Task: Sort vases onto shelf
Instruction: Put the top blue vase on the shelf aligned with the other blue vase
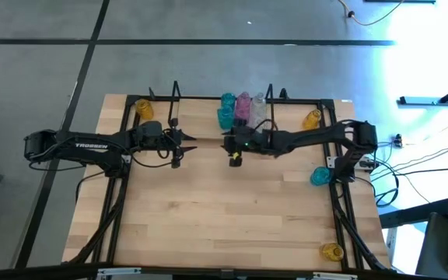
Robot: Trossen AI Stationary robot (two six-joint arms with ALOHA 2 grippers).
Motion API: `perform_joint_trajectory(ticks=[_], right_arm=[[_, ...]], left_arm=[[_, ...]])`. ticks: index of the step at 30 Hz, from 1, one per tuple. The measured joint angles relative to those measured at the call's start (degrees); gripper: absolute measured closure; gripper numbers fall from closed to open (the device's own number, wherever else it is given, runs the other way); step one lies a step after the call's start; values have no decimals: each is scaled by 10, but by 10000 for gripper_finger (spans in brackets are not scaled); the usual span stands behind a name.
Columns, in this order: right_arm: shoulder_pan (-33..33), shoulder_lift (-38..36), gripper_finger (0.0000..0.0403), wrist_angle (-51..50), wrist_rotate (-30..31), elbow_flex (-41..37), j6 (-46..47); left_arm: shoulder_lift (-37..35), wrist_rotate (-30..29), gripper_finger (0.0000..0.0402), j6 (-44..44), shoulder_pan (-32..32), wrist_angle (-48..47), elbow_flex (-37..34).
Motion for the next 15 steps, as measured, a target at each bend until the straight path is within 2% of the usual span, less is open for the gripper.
perform_joint_trajectory(ticks=[7,11,15], right_arm=[[-10,45,291,24,3,0,-10],[-16,53,314,29,14,0,-18],[-30,52,319,45,17,0,-17]], left_arm=[[0,-1,269,0,0,1,0],[0,-1,269,0,0,1,0],[0,-1,269,0,0,0,0]])
